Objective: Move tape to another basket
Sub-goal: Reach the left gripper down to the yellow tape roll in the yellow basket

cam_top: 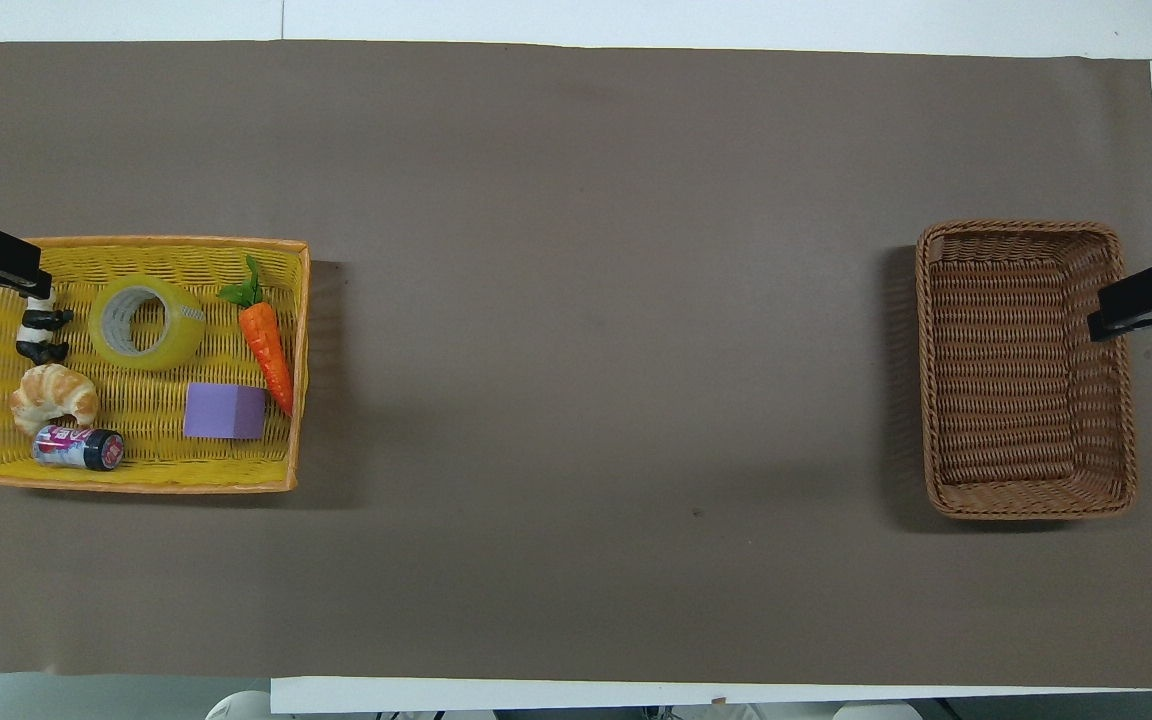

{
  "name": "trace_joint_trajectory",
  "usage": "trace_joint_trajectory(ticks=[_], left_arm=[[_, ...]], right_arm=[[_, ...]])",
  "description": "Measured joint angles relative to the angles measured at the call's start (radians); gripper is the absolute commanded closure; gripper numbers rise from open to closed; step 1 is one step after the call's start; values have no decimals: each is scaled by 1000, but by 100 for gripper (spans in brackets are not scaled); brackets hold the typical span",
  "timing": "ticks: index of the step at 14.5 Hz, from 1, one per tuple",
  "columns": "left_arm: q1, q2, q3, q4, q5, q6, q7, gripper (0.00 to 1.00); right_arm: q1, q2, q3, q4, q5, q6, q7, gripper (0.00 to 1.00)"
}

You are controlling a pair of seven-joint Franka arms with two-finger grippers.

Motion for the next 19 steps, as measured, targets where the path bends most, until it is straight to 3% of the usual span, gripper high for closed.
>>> trace_joint_trajectory(ticks=[8,11,13,14,19], left_arm=[[33,-6,20,-22,5,28,-9,0],[92,-37,26,-203,5,285,-6,1],[102,-28,27,-311,5,412,-5,16],[102,-18,26,-357,5,473,-5,18],[113,35,27,-566,5,763,-6,18]], right_arm=[[0,0,0,0,0,0,0,0],[0,0,0,0,0,0,0,0],[0,0,0,0,0,0,0,0],[0,0,0,0,0,0,0,0],[0,0,0,0,0,0,0,0]])
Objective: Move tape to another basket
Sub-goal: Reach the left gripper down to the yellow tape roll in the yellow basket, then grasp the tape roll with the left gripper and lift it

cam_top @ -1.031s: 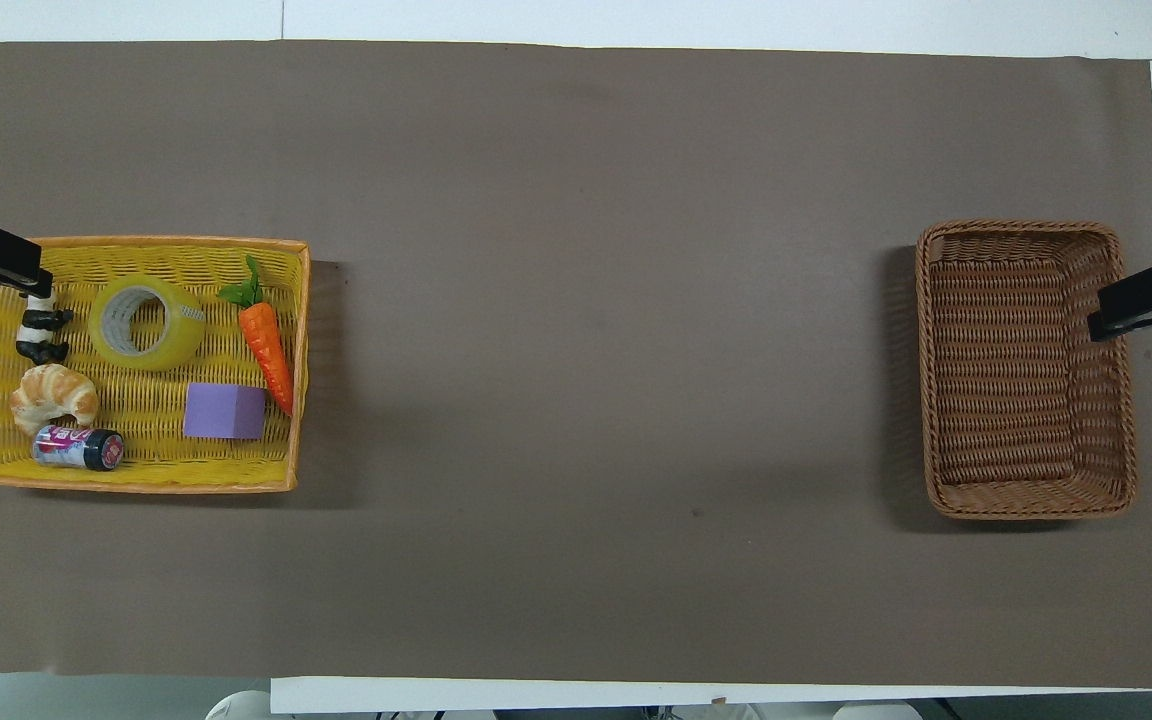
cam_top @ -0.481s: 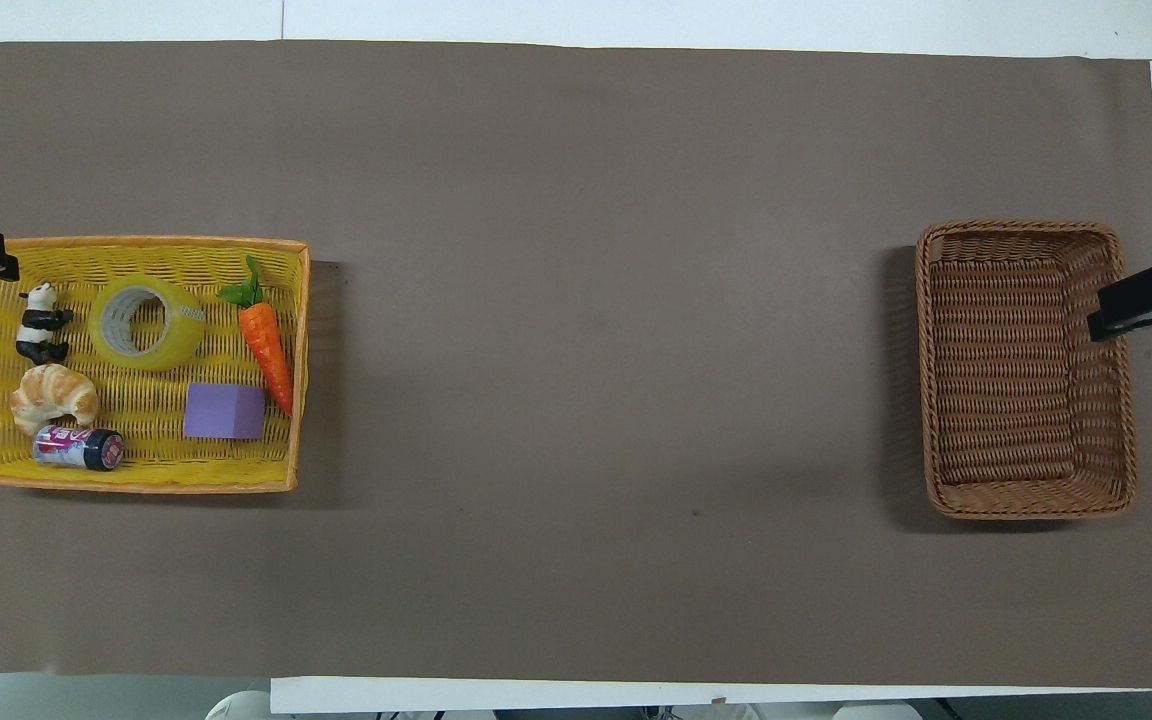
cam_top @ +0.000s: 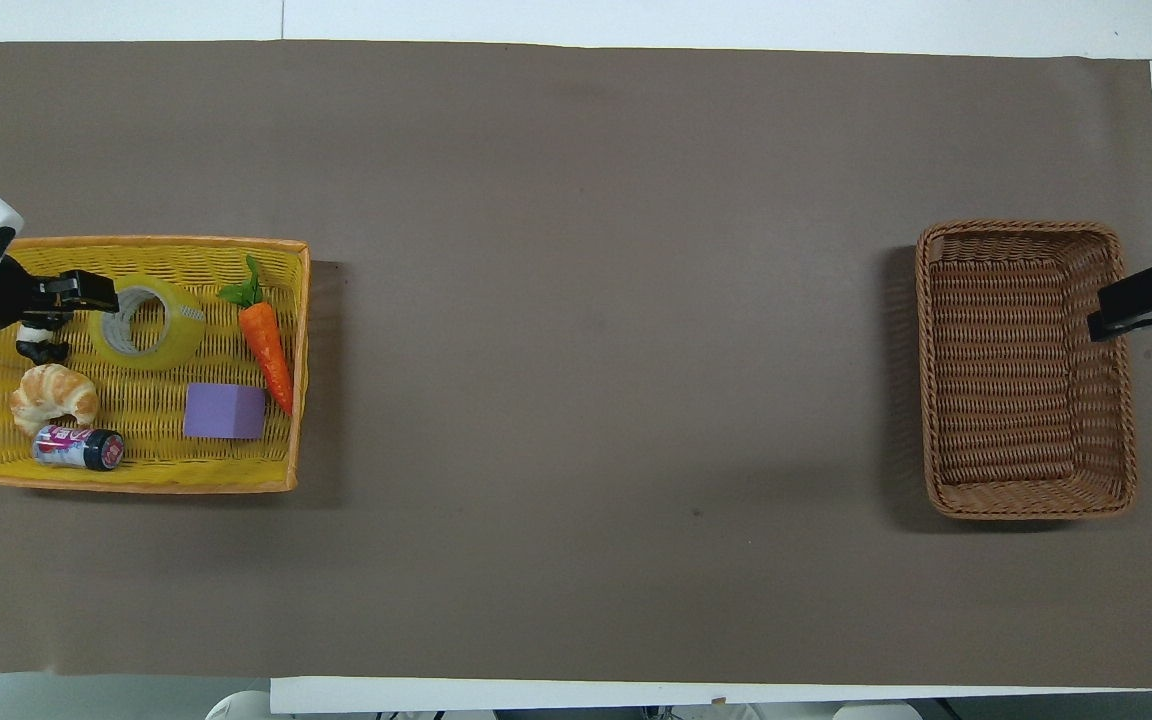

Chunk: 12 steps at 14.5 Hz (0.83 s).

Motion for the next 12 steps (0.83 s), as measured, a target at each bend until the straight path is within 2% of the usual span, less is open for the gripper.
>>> trace_joint_trajectory(ticks=[5,10,11,12], left_arm=[[32,65,1,-12,0,73,3,23],[32,116,0,-48,0,165,4,34],[32,127,-1,-49,0,176,4,44],[32,139,-2,-50,0,184,4,67]], right_arm=[[0,0,0,0,0,0,0,0],[0,0,0,0,0,0,0,0],[0,0,0,0,0,0,0,0],[0,0,0,0,0,0,0,0]])
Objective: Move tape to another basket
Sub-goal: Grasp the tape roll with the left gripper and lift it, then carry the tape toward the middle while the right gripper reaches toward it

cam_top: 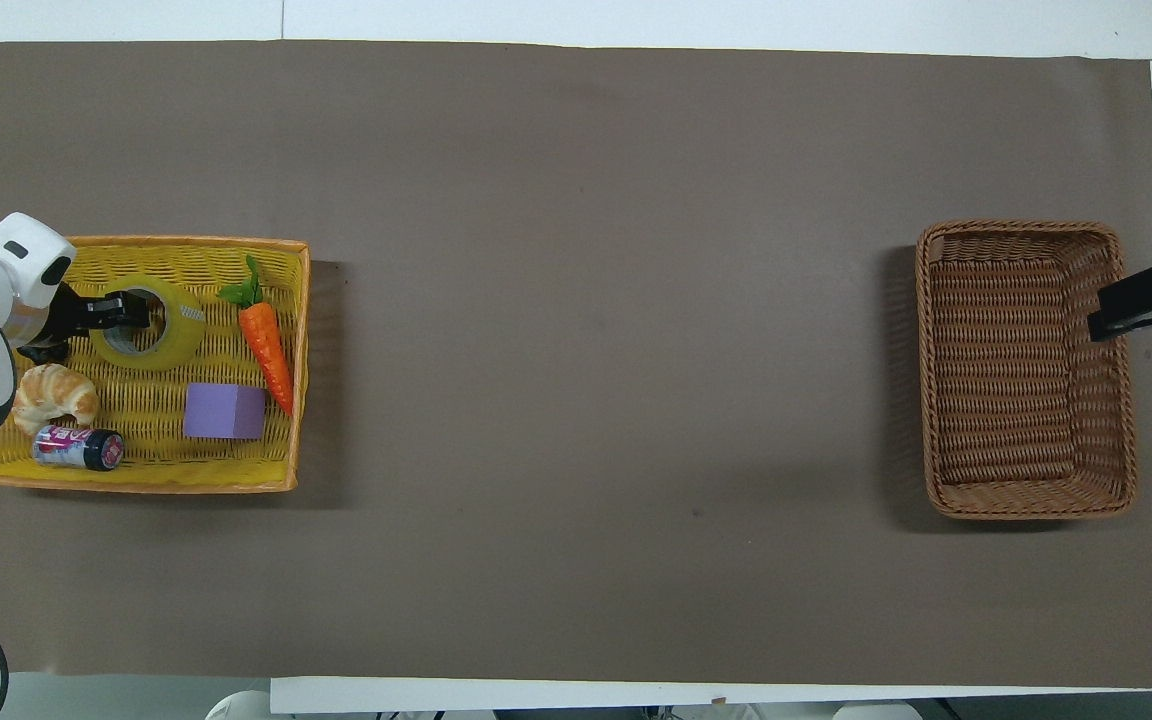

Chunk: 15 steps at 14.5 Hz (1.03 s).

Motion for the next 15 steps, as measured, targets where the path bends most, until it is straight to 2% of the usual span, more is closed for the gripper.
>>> trace_joint_trajectory(ticks=[1,2,6,8,11,13,15], left_arm=[[0,8,0,1,0,3,0,91],[0,5,-3,3,-3,3,0,100],[6,4,-4,15,-3,-20,1,100],[7,6,-5,69,-3,-91,2,100],[-41,4,-16,263,-27,-332,-22,100],[-131,2,-20,417,-72,-491,-144,100],[-254,0,-25,508,-118,-560,-322,100]], right_arm=[[0,0,0,0,0,0,0,0],[0,0,0,0,0,0,0,0],[0,0,0,0,0,0,0,0],[0,0,0,0,0,0,0,0],[0,0,0,0,0,0,0,0],[0,0,0,0,0,0,0,0],[0,0,0,0,0,0,0,0]])
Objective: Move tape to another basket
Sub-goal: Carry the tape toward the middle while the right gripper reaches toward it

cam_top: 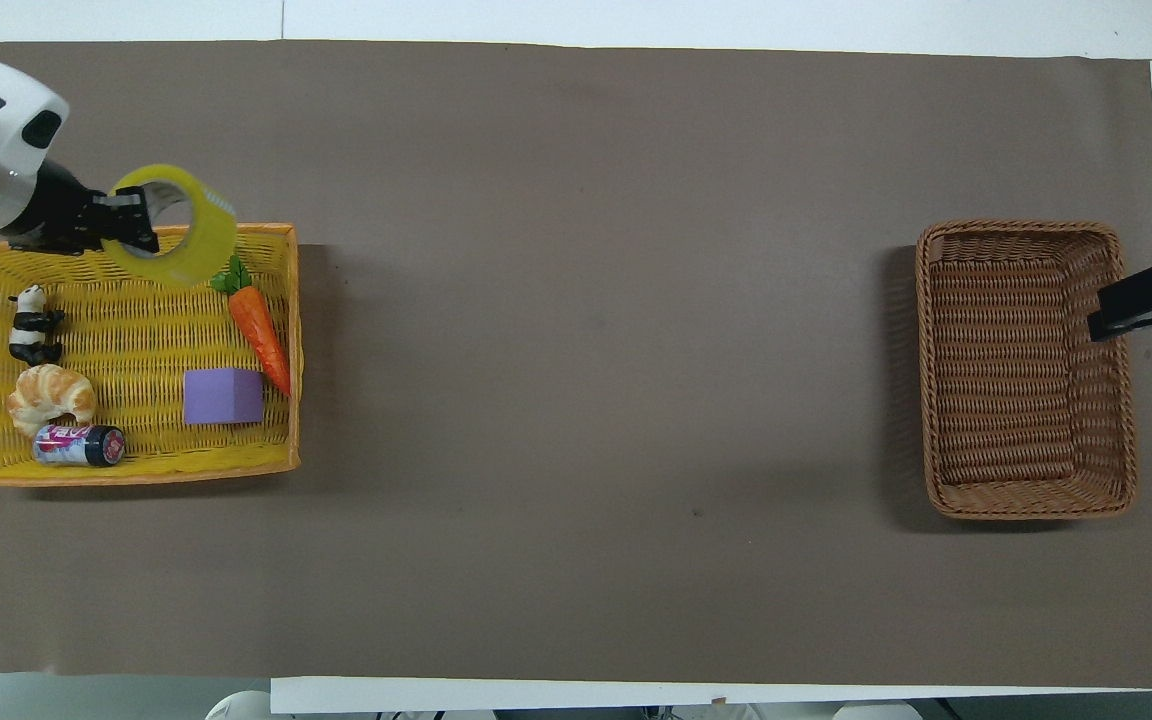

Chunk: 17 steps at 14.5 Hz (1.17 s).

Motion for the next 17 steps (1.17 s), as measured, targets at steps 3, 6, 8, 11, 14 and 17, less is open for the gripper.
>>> trace_joint_trajectory(ticks=[3,6,8,11,14,17], left_arm=[[-206,3,-6,35,-103,2,-234,99],[-349,5,-7,43,-157,34,-346,95],[-418,6,-6,43,-161,85,-413,94],[-449,7,-5,44,-161,109,-455,94],[-447,8,6,44,-161,109,-455,95],[-448,8,7,44,-161,109,-455,97]], right_arm=[[0,0,0,0,0,0,0,0],[0,0,0,0,0,0,0,0],[1,-1,1,0,1,4,-17,0],[36,-13,6,-45,46,69,-72,0],[59,-23,11,-112,336,152,-77,0],[57,-19,11,-203,585,213,-103,0]])
